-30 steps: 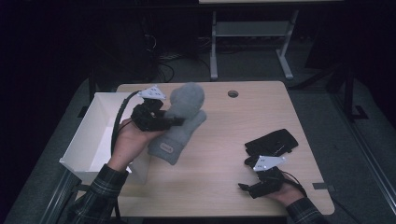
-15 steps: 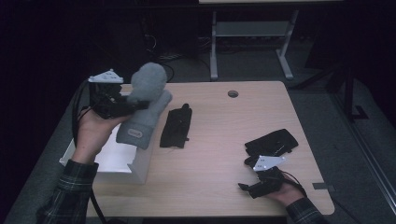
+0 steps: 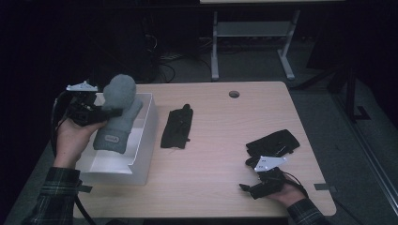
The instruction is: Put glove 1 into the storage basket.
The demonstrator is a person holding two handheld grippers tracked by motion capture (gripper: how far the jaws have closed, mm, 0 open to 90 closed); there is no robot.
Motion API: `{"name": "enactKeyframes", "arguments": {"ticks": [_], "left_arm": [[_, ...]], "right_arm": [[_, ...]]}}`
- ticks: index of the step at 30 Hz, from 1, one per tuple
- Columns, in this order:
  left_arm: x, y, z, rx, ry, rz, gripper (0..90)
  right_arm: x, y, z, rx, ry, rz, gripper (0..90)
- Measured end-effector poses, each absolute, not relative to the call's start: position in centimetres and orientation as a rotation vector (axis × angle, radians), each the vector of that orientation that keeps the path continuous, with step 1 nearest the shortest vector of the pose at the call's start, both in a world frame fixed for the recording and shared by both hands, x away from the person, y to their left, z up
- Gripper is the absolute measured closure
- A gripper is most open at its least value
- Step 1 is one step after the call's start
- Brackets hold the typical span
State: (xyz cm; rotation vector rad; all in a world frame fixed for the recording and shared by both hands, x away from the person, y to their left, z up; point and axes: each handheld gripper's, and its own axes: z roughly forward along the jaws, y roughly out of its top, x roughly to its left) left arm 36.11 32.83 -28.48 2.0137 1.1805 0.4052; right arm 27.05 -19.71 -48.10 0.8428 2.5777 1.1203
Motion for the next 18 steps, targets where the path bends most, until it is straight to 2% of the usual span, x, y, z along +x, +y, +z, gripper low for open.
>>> {"name": "enactKeyframes", "arguments": {"ticks": [3, 12, 18], "left_arm": [[36.5, 33.1, -29.8, 2.020, 1.210, 0.380, 72.2], [38.8, 34.3, -37.2, 2.083, 1.341, 0.228, 72.0], [39.4, 34.7, -39.3, 2.095, 1.369, 0.173, 71.0]], "right_arm": [[27.0, -19.7, -48.1, 0.846, 2.578, 1.119, 12.0], [27.0, -19.7, -48.1, 0.846, 2.578, 1.119, 12.0], [27.1, -19.7, -48.1, 0.843, 2.578, 1.119, 12.0]]}}
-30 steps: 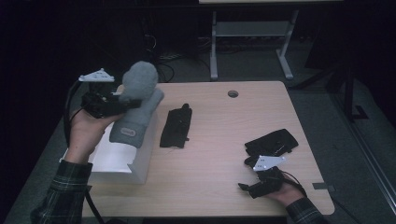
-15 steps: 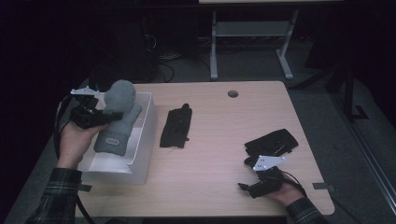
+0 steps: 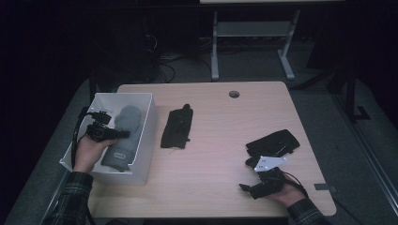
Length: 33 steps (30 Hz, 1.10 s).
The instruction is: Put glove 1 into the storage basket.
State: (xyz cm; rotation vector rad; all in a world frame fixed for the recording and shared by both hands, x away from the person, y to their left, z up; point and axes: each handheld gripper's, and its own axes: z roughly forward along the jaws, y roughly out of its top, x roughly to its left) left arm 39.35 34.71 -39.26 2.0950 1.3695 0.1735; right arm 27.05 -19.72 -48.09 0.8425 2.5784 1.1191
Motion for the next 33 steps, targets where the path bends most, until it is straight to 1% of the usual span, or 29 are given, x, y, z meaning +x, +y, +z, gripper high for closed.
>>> {"name": "enactKeyframes", "arguments": {"ticks": [4, 6, 7, 9, 11, 12, 13, 14, 15, 19, 20, 21, 26, 27, 28, 31, 32, 33], "left_arm": [[39.7, 34.9, -40.5, 2.137, 1.404, 0.155, 69.0], [39.9, 35.0, -41.2, 2.152, 1.420, 0.164, 65.2], [39.9, 35.0, -41.2, 2.152, 1.420, 0.164, 62.0], [39.9, 35.1, -41.1, 2.143, 1.430, 0.183, 50.0], [39.7, 34.9, -40.5, 2.131, 1.448, 0.248, 39.1], [39.7, 34.8, -40.2, 2.124, 1.444, 0.277, 35.9], [39.7, 34.8, -40.2, 2.124, 1.444, 0.277, 33.9], [39.6, 34.7, -39.3, 2.102, 1.428, 0.325, 31.8], [39.6, 34.7, -39.3, 2.102, 1.428, 0.325, 29.5], [39.2, 34.3, -36.4, 2.070, 1.369, 0.395, 27.3], [39.2, 34.3, -36.4, 2.070, 1.369, 0.395, 26.7], [39.0, 34.0, -35.2, 2.058, 1.340, 0.413, 26.4], [38.6, 32.9, -33.2, 2.029, 1.283, 0.419, 25.5], [38.4, 32.2, -32.4, 2.030, 1.255, 0.415, 24.6], [38.4, 32.2, -32.4, 2.030, 1.255, 0.415, 24.4], [37.9, 30.2, -30.9, 2.034, 1.183, 0.417, 24.3], [37.9, 30.2, -30.9, 2.034, 1.183, 0.417, 24.3], [37.5, 29.0, -30.2, 2.027, 1.155, 0.425, 24.3]], "right_arm": [[27.0, -19.7, -48.1, 0.846, 2.579, 1.119, 11.9], [27.0, -19.7, -48.1, 0.844, 2.580, 1.119, 11.8], [27.0, -19.7, -48.1, 0.844, 2.580, 1.119, 11.8], [27.0, -19.7, -48.1, 0.843, 2.580, 1.119, 11.8], [27.0, -19.7, -48.1, 0.845, 2.580, 1.119, 11.8], [27.0, -19.7, -48.1, 0.842, 2.580, 1.119, 11.8], [27.0, -19.7, -48.1, 0.842, 2.580, 1.119, 11.8], [27.1, -19.7, -48.1, 0.841, 2.580, 1.119, 11.8], [27.1, -19.7, -48.1, 0.841, 2.580, 1.119, 11.8], [27.0, -19.7, -48.1, 0.844, 2.580, 1.119, 11.8], [27.0, -19.7, -48.1, 0.844, 2.580, 1.119, 11.8], [27.0, -19.7, -48.1, 0.846, 2.580, 1.119, 11.7], [27.0, -19.7, -48.1, 0.846, 2.580, 1.118, 11.7], [27.0, -19.7, -48.1, 0.845, 2.580, 1.118, 11.7], [27.0, -19.7, -48.1, 0.845, 2.580, 1.118, 11.7], [27.0, -19.7, -48.1, 0.844, 2.580, 1.118, 11.7], [27.0, -19.7, -48.1, 0.845, 2.580, 1.119, 11.7], [27.0, -19.7, -48.1, 0.844, 2.580, 1.119, 11.7]]}}
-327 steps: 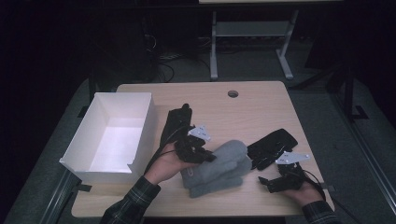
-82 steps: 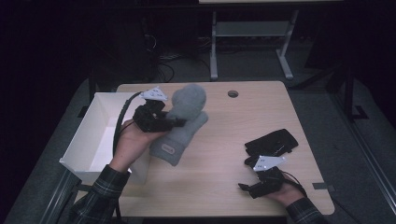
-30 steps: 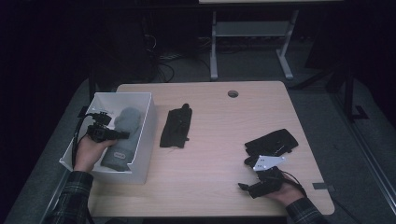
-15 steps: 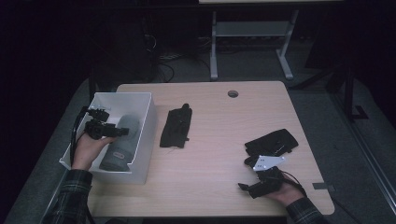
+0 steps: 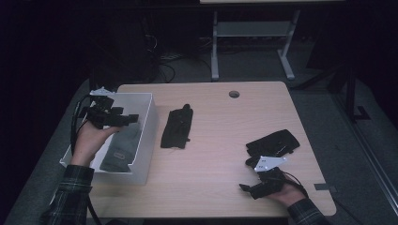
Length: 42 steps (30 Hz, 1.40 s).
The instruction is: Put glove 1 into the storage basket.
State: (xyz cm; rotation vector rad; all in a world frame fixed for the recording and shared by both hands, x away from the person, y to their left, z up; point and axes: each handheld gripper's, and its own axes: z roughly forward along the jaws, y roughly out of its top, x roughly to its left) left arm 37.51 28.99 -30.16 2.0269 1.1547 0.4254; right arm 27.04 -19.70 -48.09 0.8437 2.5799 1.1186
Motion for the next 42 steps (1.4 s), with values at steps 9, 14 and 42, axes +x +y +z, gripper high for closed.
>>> {"name": "enactKeyframes", "arguments": {"ticks": [9, 14, 42], "left_arm": [[36.2, 23.1, -28.6, 2.054, 1.023, 0.394, 24.3], [35.7, 20.4, -29.0, 2.077, 0.980, 0.367, 24.3], [32.2, 13.6, -41.0, 2.233, 0.814, 0.264, 19.8]], "right_arm": [[27.1, -19.7, -48.1, 0.842, 2.580, 1.120, 11.6], [27.0, -19.7, -48.1, 0.841, 2.581, 1.120, 11.4], [27.0, -19.6, -47.8, 0.856, 2.595, 1.087, 14.5]]}}
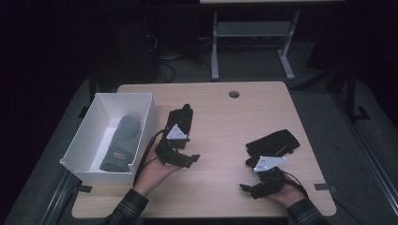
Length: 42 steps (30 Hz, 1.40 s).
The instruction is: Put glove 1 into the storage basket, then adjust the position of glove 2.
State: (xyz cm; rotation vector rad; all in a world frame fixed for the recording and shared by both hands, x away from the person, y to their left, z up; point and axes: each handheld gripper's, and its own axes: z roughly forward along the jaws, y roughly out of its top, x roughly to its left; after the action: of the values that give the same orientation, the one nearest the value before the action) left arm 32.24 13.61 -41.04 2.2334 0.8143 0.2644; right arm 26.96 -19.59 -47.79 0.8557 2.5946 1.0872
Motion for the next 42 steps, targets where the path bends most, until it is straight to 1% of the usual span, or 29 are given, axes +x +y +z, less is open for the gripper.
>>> {"name": "enactKeyframes", "arguments": {"ticks": [1, 2, 3, 5, 6, 7, 8, 9, 10, 11, 12, 13, 14, 17, 18, 24, 28, 30, 34, 42], "left_arm": [[32.1, 13.7, -41.5, 2.241, 0.817, 0.266, 19.3], [32.0, 13.8, -41.9, 2.247, 0.816, 0.271, 19.3], [31.9, 13.9, -42.2, 2.252, 0.818, 0.270, 18.7], [31.5, 14.1, -43.5, 2.269, 0.820, 0.257, 16.8], [31.5, 14.1, -43.5, 2.269, 0.820, 0.257, 15.8], [31.4, 14.1, -44.0, 2.277, 0.812, 0.260, 15.8], [31.3, 14.2, -44.7, 2.311, 0.802, 0.244, 13.2], [31.3, 14.2, -44.7, 2.311, 0.802, 0.244, 13.1], [31.1, 14.2, -45.2, 2.338, 0.789, 0.288, 13.1], [31.1, 14.2, -45.2, 2.338, 0.789, 0.288, 12.9], [31.2, 14.3, -45.4, 2.342, 0.785, 0.293, 12.9], [31.2, 14.3, -45.4, 2.342, 0.785, 0.293, 12.9], [31.2, 14.4, -45.7, 2.343, 0.793, 0.285, 12.9], [31.2, 14.6, -46.2, 2.359, 0.779, 0.313, 12.7], [31.2, 14.6, -46.5, 2.375, 0.777, 0.301, 12.7], [31.3, 14.9, -46.8, 2.345, 0.779, 0.287, 12.6], [31.2, 15.0, -47.2, 2.309, 0.761, 0.297, 12.6], [31.0, 15.1, -47.4, 2.267, 0.761, 0.303, 12.6], [30.9, 15.3, -47.7, 2.245, 0.754, 0.311, 12.6], [30.8, 15.3, -47.8, 2.234, 0.750, 0.318, 12.6]], "right_arm": [[26.9, -19.6, -47.7, 0.860, 2.594, 1.086, 16.8], [26.9, -19.6, -47.7, 0.860, 2.594, 1.086, 16.8], [26.9, -19.6, -47.7, 0.863, 2.594, 1.086, 19.6], [26.9, -19.8, -47.4, 0.858, 2.586, 1.086, 28.3], [26.9, -19.8, -47.4, 0.858, 2.586, 1.086, 28.3], [26.9, -19.9, -47.3, 0.867, 2.579, 1.089, 32.7], [27.0, -20.0, -47.0, 0.877, 2.571, 1.092, 41.3], [27.0, -20.0, -47.0, 0.877, 2.571, 1.092, 41.3], [26.9, -20.0, -46.7, 0.886, 2.565, 1.090, 49.7], [26.9, -20.0, -46.7, 0.886, 2.565, 1.090, 49.7], [27.0, -20.1, -46.4, 0.890, 2.561, 1.099, 58.6], [27.0, -20.1, -46.4, 0.890, 2.561, 1.099, 58.6], [27.0, -20.2, -46.0, 0.888, 2.556, 1.101, 70.1], [27.1, -20.5, -45.7, 0.893, 2.547, 1.090, 87.3], [27.2, -20.6, -45.6, 0.903, 2.541, 1.073, 90.0], [27.9, -21.6, -45.4, 0.941, 2.514, 1.058, 90.0], [29.2, -23.3, -44.9, 0.997, 2.454, 1.046, 90.0], [29.7, -24.2, -44.9, 1.027, 2.439, 1.035, 90.0], [30.2, -25.6, -45.3, 1.072, 2.436, 1.019, 90.0], [30.7, -25.4, -46.4, 1.079, 2.474, 0.964, 90.0]]}}
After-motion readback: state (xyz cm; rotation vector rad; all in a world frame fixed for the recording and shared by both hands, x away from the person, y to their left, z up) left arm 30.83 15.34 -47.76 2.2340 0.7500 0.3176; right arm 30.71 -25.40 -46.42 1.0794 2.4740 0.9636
